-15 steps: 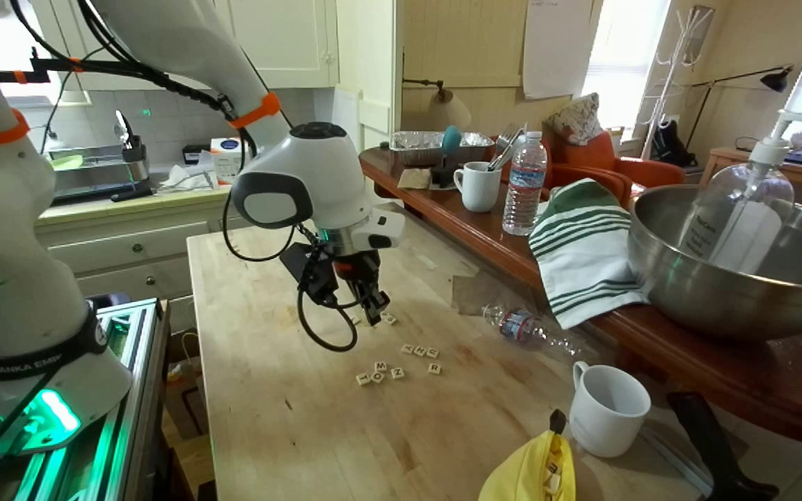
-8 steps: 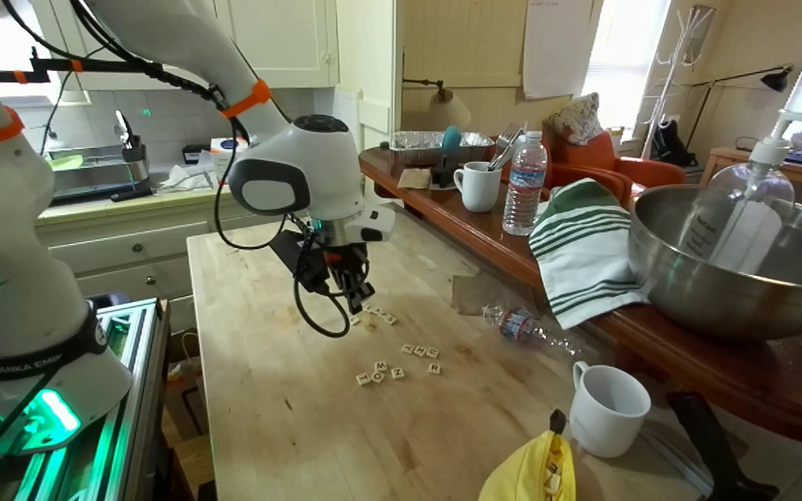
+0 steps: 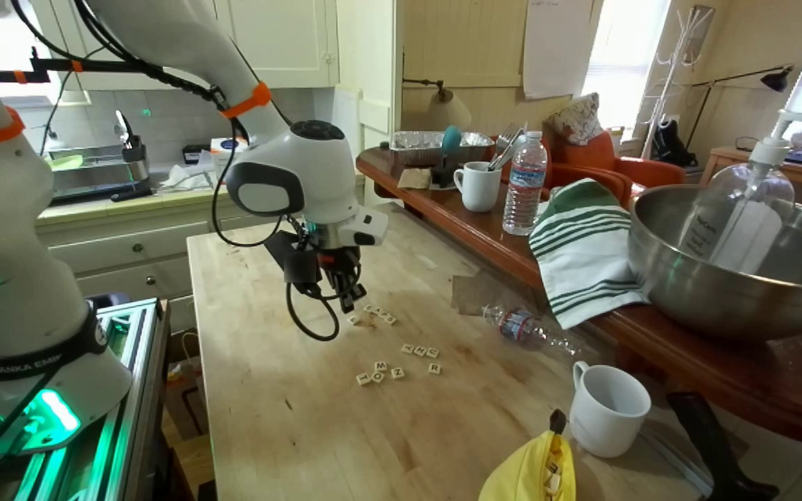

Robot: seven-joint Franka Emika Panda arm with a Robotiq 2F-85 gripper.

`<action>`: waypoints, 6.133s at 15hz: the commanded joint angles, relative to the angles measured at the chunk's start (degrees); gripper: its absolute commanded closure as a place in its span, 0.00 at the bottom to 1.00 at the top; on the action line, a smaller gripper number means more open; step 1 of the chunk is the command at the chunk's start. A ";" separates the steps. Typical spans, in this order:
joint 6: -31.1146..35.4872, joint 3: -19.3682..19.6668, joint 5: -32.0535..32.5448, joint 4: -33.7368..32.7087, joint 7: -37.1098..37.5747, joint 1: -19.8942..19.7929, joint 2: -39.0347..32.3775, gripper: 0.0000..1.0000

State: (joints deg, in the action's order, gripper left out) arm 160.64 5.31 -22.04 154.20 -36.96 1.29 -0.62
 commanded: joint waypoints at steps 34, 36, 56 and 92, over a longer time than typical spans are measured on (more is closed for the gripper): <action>8.92 0.62 -8.03 -3.52 -8.95 -4.31 -9.39 1.00; 7.84 0.00 -9.15 -3.42 -9.09 -4.66 -7.76 1.00; 9.78 -3.88 -9.15 -2.04 -9.88 -4.63 -7.89 1.00; 7.73 -4.05 -9.18 -8.05 -8.83 -6.15 -8.64 1.00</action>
State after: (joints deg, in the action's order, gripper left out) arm 168.76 1.52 -31.00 146.84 -46.28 -5.10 -7.44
